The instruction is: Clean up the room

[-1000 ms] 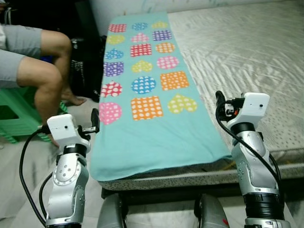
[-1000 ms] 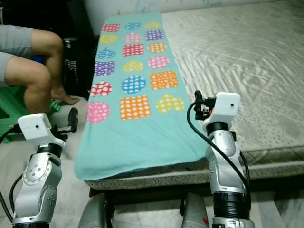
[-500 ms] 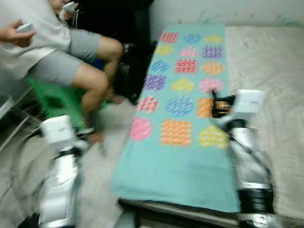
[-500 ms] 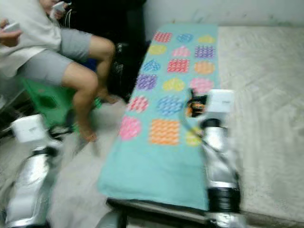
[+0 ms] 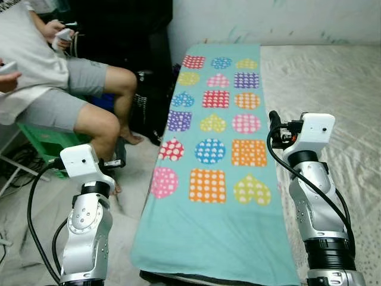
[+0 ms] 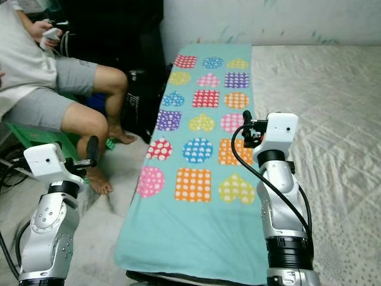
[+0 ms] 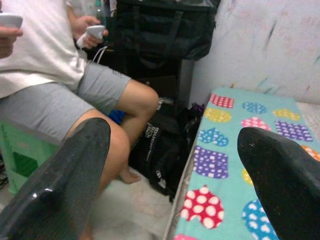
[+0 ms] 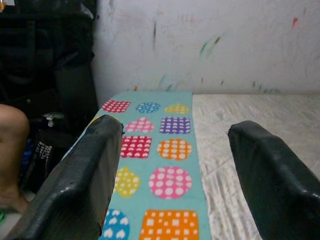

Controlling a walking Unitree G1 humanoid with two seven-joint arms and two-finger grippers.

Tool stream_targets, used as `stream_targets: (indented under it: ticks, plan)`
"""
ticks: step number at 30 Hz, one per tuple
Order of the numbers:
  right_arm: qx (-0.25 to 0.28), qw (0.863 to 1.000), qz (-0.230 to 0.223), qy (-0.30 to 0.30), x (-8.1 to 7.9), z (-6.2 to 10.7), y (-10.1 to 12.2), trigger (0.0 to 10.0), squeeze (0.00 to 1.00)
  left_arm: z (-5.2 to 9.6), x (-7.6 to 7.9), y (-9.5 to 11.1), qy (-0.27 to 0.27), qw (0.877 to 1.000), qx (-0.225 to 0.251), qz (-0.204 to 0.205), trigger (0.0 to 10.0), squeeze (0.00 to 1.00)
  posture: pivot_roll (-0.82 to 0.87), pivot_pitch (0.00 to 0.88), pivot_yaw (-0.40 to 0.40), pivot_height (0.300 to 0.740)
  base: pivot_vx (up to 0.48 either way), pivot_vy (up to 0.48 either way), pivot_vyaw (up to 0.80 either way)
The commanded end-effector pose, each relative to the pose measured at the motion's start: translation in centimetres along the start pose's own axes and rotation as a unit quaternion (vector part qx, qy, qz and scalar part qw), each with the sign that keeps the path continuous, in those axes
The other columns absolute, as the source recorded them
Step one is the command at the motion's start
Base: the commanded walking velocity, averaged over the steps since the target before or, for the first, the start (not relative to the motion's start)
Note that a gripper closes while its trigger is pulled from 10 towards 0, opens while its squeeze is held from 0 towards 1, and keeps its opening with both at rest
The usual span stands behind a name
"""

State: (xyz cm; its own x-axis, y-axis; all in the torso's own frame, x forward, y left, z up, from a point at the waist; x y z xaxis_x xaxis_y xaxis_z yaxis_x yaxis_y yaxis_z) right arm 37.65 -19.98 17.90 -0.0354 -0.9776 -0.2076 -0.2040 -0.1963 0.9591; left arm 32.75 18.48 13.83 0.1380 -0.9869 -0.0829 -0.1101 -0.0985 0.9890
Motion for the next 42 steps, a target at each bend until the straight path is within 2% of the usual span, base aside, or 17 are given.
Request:
stream_targets:
  ticks: [1, 7, 36, 37, 40, 42]
  plan:
    - [0.005, 1.000, -0.001, 0.009, -0.4, 0.0, 0.2, 10.0, 0.00, 0.1, -0.1, -0.5, 0.001, 1.000, -0.013, 0.000, 10.0, 0.00, -0.17, 0.000, 0.111, 0.740, 0.000, 0.000, 0.00]
    - [0.000, 1.000, 0.001, 0.019, -1.1, -0.3, 0.0, 10.0, 0.00, 0.1, 0.2, -1.1, 0.003, 1.000, -0.027, 0.010, 10.0, 0.00, -0.17, 0.000, 0.117, 0.740, 0.000, 0.000, 0.00]
    - [-0.001, 1.000, 0.002, 0.021, -1.2, -0.4, 0.0, 10.0, 0.00, 0.1, 0.2, -1.2, 0.004, 1.000, -0.029, 0.010, 10.0, 0.00, -0.17, 0.000, 0.117, 0.740, 0.000, 0.000, 0.00]
    - [-0.046, 0.998, -0.035, 0.016, -3.6, 1.6, -3.4, 10.0, 0.00, 0.3, 0.8, -1.7, -0.009, 0.999, -0.032, 0.012, 10.0, 0.00, -0.18, 0.000, 0.092, 0.740, 0.000, 0.000, 0.00]
    - [-0.062, 0.997, -0.046, 0.011, -4.6, 2.4, -4.6, 10.0, 0.00, 0.6, 1.5, -2.0, -0.021, 0.999, -0.037, 0.013, 10.0, 0.00, -0.19, 0.000, 0.094, 0.740, 0.000, 0.000, 0.00]
    - [-0.061, 0.997, -0.040, 0.013, -4.5, 2.3, -4.6, 10.0, 0.00, 0.7, 1.8, -2.1, -0.027, 0.999, -0.039, 0.013, 10.0, 0.00, -0.19, 0.000, 0.092, 0.740, 0.000, 0.000, 0.00]
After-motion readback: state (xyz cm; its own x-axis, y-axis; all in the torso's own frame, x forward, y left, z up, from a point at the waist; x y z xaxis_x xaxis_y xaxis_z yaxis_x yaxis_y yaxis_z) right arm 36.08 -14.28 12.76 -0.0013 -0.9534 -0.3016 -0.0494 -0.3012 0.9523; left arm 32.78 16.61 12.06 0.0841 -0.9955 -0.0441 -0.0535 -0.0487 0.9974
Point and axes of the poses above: a point about 5 cm out from each wrist's last joint towards the gripper, its own z axis pointing back from the gripper into the wrist, its own y axis along the axis of the wrist's last joint, x = y × z, the point moved 5 cm from there along -z, pointing out of the wrist towards the gripper, and after that the axes turned 14 degrees about -z, right-handed, at the moved point
